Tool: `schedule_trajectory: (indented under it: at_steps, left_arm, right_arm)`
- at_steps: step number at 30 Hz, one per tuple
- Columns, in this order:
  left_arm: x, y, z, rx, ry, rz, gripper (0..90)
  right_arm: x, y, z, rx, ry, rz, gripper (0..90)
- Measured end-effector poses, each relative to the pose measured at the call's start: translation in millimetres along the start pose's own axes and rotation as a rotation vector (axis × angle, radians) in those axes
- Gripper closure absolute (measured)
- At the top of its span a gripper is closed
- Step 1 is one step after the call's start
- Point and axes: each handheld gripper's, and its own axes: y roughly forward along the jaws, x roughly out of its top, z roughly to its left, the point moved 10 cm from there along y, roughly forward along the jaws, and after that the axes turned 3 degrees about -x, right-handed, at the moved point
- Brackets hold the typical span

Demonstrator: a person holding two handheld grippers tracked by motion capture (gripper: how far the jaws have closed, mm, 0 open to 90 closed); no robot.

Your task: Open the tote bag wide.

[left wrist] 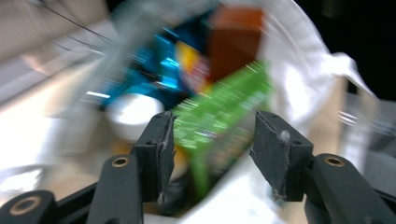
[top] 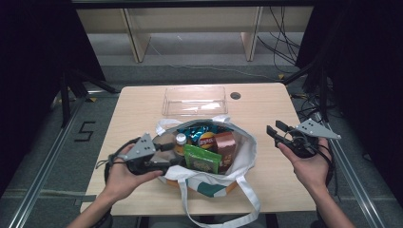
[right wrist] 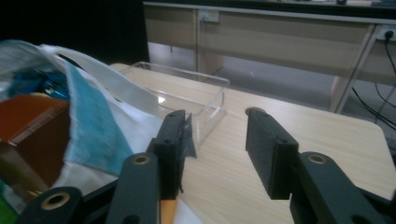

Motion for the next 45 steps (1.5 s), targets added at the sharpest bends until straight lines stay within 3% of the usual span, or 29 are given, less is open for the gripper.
schedule_trajectory:
  at_steps: [3, 4, 5, 6, 9, 10, 12, 14, 15, 16, 18, 22, 27, 29, 32, 33, 37, 38, 45]
  left_arm:
    - [6.7, -10.2, 13.0, 0.049, -0.009, -0.033, 48.8]
    - [8.5, -14.3, 19.6, 0.075, -0.006, -0.04, 48.8]
    - [9.2, -16.7, 25.6, 0.091, -0.001, -0.043, 48.8]
    - [7.3, -18.6, 35.7, 0.12, 0.0, -0.028, 48.2]
    - [3.7, -16.9, 42.1, 0.132, 0.005, -0.01, 47.7]
    - [-0.5, -13.0, 46.5, 0.136, 0.009, 0.008, 47.7]
    - [-5.9, -7.9, 50.4, 0.136, 0.019, 0.03, 47.8]
    - [-7.9, -6.2, 52.0, 0.138, 0.019, 0.039, 49.0]
    - [-10.0, -4.4, 53.7, 0.137, 0.03, 0.051, 49.0]
    - [-11.5, -1.5, 54.4, 0.13, 0.049, 0.062, 51.0]
    - [-12.1, -0.5, 55.3, 0.132, 0.06, 0.069, 52.4]
    - [-13.1, 5.0, 60.6, 0.14, 0.069, 0.079, 56.5]
    - [-14.4, 9.1, 62.8, 0.138, 0.087, 0.096, 61.4]
    - [-15.4, 10.5, 65.3, 0.146, 0.102, 0.106, 66.7]
    - [-15.9, 11.4, 66.3, 0.144, 0.106, 0.112, 73.4]
    - [-15.8, 12.1, 66.9, 0.141, 0.112, 0.114, 75.2]
    - [-9.7, 13.1, 69.4, 0.152, 0.132, 0.124, 78.9]
    - [-8.2, 13.4, 70.2, 0.155, 0.133, 0.125, 79.1]
    - [-0.3, 13.9, 79.0, 0.172, 0.116, 0.108, 79.4]
  right_arm:
    - [6.5, -2.0, 8.1, 0.018, 0.012, -0.004, 62.9]
    - [14.1, -1.8, 15.6, 0.047, 0.001, -0.022, 64.7]
    - [14.1, -1.8, 15.6, 0.047, 0.001, -0.022, 64.7]
    - [21.4, -1.9, 24.3, 0.075, -0.007, -0.032, 65.9]
    - [25.3, -1.9, 34.3, 0.104, 0.003, -0.03, 66.9]
    - [27.8, -0.5, 41.9, 0.134, -0.019, -0.03, 66.9]
    - [31.6, 3.1, 46.5, 0.145, -0.063, -0.05, 66.9]
    - [31.4, 3.7, 50.9, 0.159, -0.052, -0.042, 66.9]
    - [32.7, 5.9, 54.3, 0.183, -0.071, -0.047, 66.8]
    - [30.3, 7.5, 60.0, 0.189, -0.067, -0.017, 66.7]
    - [30.1, 10.7, 62.0, 0.195, -0.099, -0.015, 66.5]
    - [26.1, 13.5, 72.3, 0.232, -0.074, 0.025, 66.2]
    - [20.4, 20.6, 73.4, 0.229, -0.099, 0.049, 67.5]
    - [13.2, 22.9, 74.2, 0.223, -0.093, 0.092, 72.5]
    - [10.4, 25.0, 73.8, 0.221, -0.101, 0.101, 77.8]
    - [10.6, 27.1, 72.0, 0.224, -0.134, 0.099, 83.5]
    - [10.9, 25.7, 72.7, 0.208, -0.114, 0.129, 88.2]
    - [13.8, 28.1, 69.8, 0.202, -0.153, 0.109, 88.6]
    - [16.5, 28.7, 69.1, 0.19, -0.144, 0.127, 88.8]
